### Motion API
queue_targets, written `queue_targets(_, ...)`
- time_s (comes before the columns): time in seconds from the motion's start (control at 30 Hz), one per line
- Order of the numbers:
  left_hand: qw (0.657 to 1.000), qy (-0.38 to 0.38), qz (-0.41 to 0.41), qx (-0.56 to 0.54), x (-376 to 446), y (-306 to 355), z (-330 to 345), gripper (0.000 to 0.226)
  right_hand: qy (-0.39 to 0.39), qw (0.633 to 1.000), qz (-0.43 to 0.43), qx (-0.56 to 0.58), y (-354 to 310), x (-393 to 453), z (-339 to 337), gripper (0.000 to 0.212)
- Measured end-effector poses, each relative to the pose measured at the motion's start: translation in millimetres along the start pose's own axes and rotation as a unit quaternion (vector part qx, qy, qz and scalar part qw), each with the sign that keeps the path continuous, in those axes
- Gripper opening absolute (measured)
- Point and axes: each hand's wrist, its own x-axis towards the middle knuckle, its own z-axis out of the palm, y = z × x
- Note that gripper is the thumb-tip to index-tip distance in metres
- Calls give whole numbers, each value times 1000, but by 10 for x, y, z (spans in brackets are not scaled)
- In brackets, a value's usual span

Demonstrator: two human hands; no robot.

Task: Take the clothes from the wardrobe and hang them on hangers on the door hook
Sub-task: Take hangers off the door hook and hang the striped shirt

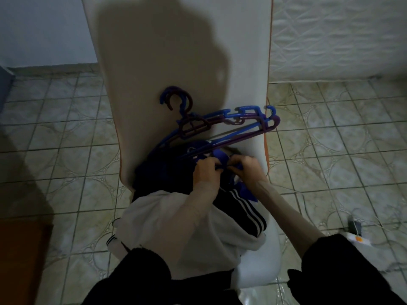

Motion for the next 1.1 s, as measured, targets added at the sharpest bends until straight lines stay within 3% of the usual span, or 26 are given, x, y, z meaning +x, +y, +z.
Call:
queue_targets(0.17, 998, 20, 24, -53, -101, 144, -260, 8, 18, 996, 5, 90, -175, -37, -231, 9)
queue_targets(0.4, 995, 53, 70, -49, -180, 475, -910, 12, 73, 993, -95, 23, -705, 57, -807, 3)
queue_targets(0.57, 984, 99, 100, -107, -212, 743, -1290, 14, 98, 986, -124, 46, -1035, 172, -1166, 9)
queue_targets(0.93, 971, 126, 127, -157, -329, 1121, -1910, 17, 35, 993, -95, 64, -1313, 129, -1691, 6)
queue_targets(1.1, 970, 134, 151, -138, -441, 1566, -2464, 17, 25, 988, -104, 107, -1731, 110, -2106, 23)
